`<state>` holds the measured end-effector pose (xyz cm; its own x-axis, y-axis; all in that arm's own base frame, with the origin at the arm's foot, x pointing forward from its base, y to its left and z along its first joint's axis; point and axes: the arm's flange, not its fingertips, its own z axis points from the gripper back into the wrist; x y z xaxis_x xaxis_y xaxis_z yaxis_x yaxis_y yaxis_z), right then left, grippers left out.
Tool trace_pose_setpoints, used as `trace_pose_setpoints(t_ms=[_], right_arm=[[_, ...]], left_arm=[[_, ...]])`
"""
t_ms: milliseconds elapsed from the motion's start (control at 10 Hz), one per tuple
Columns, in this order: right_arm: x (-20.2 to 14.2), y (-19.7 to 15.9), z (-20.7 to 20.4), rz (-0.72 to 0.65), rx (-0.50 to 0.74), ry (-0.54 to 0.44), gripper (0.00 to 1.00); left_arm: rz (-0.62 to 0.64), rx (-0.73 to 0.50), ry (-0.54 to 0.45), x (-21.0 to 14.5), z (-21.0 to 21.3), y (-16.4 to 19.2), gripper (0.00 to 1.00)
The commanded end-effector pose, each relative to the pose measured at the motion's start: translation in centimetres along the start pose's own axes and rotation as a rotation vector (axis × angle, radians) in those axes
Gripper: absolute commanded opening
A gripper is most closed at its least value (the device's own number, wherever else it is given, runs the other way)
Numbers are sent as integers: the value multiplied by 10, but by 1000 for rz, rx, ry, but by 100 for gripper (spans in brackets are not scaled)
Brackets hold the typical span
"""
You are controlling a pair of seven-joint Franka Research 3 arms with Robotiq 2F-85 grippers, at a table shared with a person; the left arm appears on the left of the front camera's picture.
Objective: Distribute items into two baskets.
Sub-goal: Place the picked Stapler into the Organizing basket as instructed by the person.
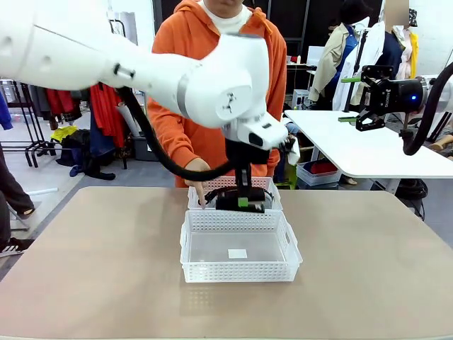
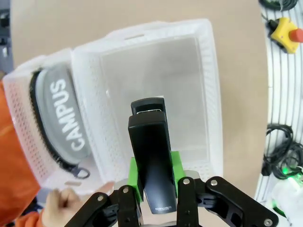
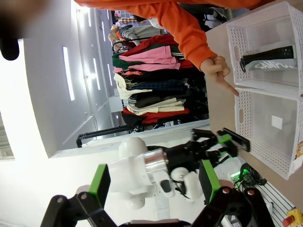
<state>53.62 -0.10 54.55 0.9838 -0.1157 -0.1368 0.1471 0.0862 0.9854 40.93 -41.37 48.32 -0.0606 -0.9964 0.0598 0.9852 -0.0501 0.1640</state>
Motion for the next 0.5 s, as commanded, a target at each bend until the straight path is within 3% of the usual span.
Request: trace_pose_setpoints(t_ms=[0,200,400], right_arm=[[-1,3,1,10,1,0,100],[-1,3,1,10,1,0,100],[-1,3,1,10,1,0,100]], left_arm=[[-2,-27,26,8,-29,-1,0],[9,-90,22,9,-46,1,0],[-12,-63,18,9,-41,-4,0]])
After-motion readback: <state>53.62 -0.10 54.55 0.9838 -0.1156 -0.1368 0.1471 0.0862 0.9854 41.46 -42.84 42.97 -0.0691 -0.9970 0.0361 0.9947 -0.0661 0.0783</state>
